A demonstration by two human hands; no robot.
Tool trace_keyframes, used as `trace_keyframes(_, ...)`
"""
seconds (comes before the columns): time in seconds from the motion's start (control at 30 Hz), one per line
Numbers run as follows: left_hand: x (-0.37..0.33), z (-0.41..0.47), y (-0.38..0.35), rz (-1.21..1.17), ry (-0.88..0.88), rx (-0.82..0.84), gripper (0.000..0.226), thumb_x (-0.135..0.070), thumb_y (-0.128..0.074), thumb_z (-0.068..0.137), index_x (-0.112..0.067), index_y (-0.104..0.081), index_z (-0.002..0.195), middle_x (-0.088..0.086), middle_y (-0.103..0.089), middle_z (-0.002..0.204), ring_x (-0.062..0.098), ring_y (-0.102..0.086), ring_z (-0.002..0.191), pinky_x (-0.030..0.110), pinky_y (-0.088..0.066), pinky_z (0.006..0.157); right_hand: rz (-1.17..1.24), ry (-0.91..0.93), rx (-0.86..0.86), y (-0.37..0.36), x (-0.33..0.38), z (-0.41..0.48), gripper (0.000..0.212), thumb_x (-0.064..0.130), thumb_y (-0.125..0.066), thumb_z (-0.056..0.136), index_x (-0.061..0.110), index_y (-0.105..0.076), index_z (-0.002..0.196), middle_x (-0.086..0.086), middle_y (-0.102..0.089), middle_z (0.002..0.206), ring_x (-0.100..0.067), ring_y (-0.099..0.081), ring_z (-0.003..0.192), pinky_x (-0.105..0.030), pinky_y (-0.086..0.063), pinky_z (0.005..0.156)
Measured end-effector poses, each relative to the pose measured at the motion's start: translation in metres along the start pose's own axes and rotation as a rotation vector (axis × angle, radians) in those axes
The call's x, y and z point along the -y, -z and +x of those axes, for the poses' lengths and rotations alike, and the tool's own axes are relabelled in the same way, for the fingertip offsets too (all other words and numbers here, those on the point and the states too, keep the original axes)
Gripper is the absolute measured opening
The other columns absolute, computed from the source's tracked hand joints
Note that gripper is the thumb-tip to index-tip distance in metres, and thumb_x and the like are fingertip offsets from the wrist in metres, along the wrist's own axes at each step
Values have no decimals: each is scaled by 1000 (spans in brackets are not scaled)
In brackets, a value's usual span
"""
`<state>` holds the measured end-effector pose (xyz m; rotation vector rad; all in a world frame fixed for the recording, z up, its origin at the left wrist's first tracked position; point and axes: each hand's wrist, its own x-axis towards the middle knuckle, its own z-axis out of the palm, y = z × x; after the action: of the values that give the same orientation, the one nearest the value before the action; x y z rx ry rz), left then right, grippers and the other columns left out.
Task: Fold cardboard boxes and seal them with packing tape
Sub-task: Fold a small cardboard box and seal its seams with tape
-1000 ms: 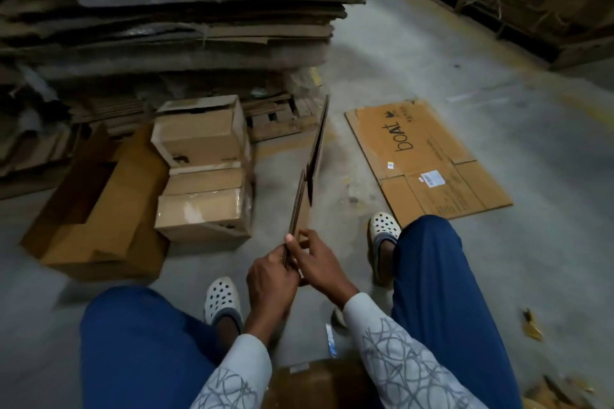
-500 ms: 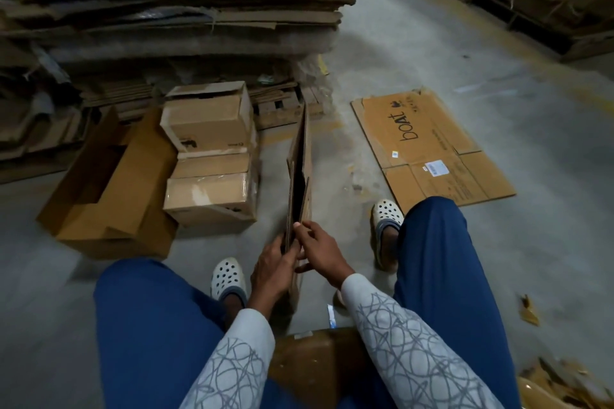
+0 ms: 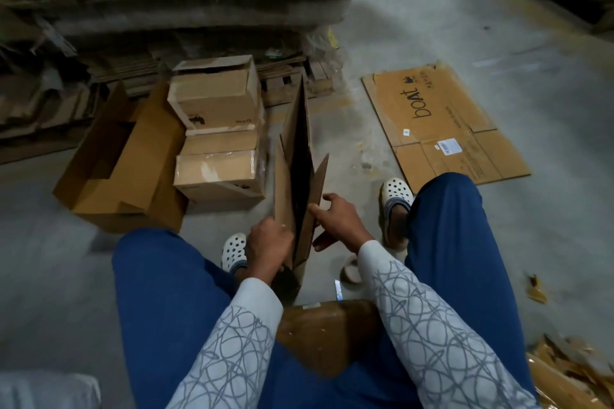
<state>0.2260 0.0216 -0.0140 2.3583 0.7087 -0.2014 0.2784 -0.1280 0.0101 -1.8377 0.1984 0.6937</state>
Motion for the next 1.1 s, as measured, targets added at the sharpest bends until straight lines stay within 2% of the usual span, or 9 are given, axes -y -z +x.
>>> trace_keyframes(0.1, 3, 5, -4, -28, 65, -90, 18, -34, -53, 103, -16, -57, 100, 9, -64, 92, 29, -70, 73, 45, -63, 66, -39, -1, -11, 3, 3, 1, 34, 21, -56, 97, -3, -57, 120, -23, -73, 93, -37, -74, 64, -51, -63, 69)
trace_keyframes(0.2, 6, 11, -8, -111, 76, -191, 27, -34, -53, 103, -9, -61, 109, 13, -66, 99, 32, -71, 78, 47, -63, 70, 45, -11, -30, 11, 1, -5, 17, 10, -51, 99, -4, -58, 107, -26, -72, 88, -38, -74, 62, -51, -63, 67)
trace_keyframes(0.27, 4, 16, -4, -179, 97, -256, 28, -32, -55, 102, -6, -62, 110, 13, -66, 103, 30, -69, 85, 47, -61, 74, 161, -56, -62, 17, -5, -7, 11, 10, -53, 102, 4, -52, 110, -25, -70, 95, -37, -75, 69, -47, -64, 67)
trace_keyframes(0.4, 3, 29, 5, -334, 83, -386, 22, -25, -59, 101, -6, -67, 106, 16, -69, 103, 34, -70, 91, 51, -61, 77, 674, -240, 7, 27, -22, -7, 39, 8, -60, 99, 13, -44, 135, -24, -61, 123, -38, -76, 86, -35, -63, 61)
trace_keyframes(0.53, -7, 35, 7, -347, 87, -418, 16, -27, -57, 101, -11, -63, 103, 6, -64, 95, 28, -69, 89, 50, -62, 73, 997, -354, 39, 23, -28, -15, 31, 8, -57, 101, 6, -52, 131, -29, -59, 127, -38, -75, 90, -31, -63, 62)
trace_keyframes(0.73, 4, 54, 11, -277, 121, -338, 29, -34, -51, 104, -11, -61, 118, 11, -64, 109, 30, -66, 96, 50, -62, 72, 1099, -359, 84, 2, -11, 6, 25, 7, -64, 97, 2, -58, 121, -30, -53, 130, -41, -72, 100, -35, -64, 66)
trace_keyframes(0.87, 11, 65, 17, -268, 103, -303, 38, -33, -44, 108, -10, -52, 138, 14, -61, 123, 29, -65, 101, 37, -61, 60, 730, -171, -1, 1, 8, 27, 38, 27, -75, 91, -3, -62, 112, -21, -71, 99, -32, -74, 93, -32, -63, 63)
trace_keyframes(0.97, 14, 68, 14, -276, 99, -295, 44, -33, -43, 108, -12, -44, 147, 18, -56, 136, 36, -59, 118, 51, -60, 84, 7, 78, -331, 5, 7, 47, 43, 49, -79, 82, 9, -65, 86, -4, -72, 78, -10, -71, 64, -21, -56, 59)
trace_keyframes(1.1, 19, 70, 9, -239, 64, -298, 46, -36, -42, 107, -18, -36, 149, 19, -58, 131, 37, -60, 115, 53, -54, 92, -578, 344, -333, 21, -18, 73, 47, 25, -73, 91, 18, -50, 132, -10, -68, 116, -24, -68, 99, -44, -58, 86)
